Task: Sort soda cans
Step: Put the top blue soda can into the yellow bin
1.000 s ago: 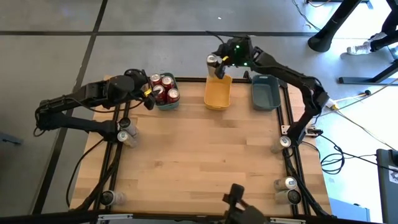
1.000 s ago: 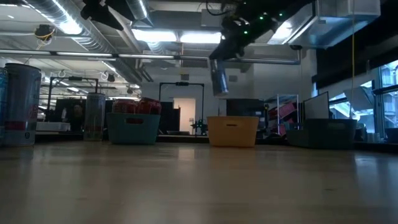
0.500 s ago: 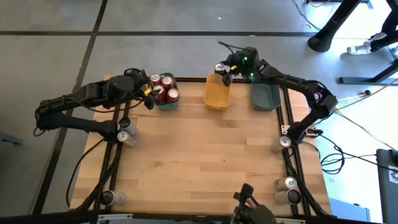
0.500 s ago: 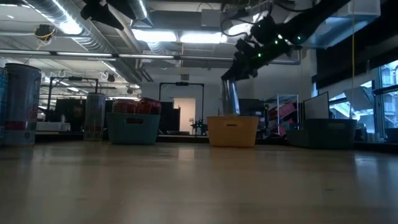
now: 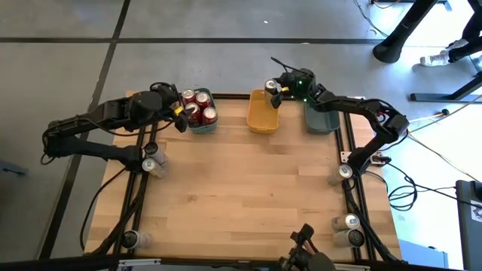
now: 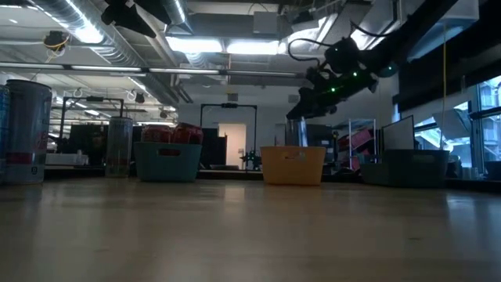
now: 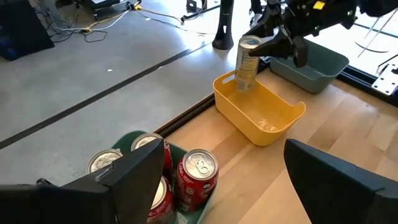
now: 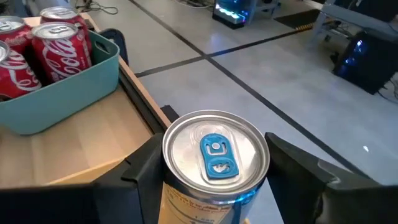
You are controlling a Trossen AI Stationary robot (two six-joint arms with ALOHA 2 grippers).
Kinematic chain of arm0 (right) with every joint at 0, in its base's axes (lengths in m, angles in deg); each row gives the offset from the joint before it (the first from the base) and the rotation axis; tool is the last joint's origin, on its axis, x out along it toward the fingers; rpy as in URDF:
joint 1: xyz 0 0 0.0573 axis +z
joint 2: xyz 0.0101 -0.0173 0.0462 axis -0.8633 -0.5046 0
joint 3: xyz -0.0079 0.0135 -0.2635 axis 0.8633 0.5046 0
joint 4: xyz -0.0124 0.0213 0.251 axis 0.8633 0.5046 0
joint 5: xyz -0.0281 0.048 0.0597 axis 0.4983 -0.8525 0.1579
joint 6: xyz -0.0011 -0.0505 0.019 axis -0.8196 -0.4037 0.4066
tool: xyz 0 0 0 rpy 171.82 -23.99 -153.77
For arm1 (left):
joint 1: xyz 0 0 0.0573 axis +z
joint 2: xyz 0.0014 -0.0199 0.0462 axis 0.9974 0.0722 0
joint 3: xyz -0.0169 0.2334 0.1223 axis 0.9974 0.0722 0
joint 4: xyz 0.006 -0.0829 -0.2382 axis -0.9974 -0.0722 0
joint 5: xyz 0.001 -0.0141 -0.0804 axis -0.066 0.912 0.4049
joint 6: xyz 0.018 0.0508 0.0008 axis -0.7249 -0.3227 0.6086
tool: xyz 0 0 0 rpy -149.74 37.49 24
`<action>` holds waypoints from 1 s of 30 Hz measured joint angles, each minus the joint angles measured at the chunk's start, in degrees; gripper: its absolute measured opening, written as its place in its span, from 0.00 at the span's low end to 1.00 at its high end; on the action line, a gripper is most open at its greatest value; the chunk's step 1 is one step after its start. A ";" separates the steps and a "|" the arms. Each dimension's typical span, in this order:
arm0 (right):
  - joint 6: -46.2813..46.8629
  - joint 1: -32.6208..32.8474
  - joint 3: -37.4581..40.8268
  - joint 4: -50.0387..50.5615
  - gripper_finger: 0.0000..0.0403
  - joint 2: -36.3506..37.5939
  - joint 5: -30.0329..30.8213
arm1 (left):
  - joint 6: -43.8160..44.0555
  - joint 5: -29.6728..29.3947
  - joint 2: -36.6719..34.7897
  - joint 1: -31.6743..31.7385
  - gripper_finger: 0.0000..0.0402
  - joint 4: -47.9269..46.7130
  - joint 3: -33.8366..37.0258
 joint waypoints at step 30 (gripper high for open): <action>4.43 0.07 8.11 -16.14 0.55 -6.50 2.51 | -1.24 -0.02 4.61 0.00 0.80 0.15 0.00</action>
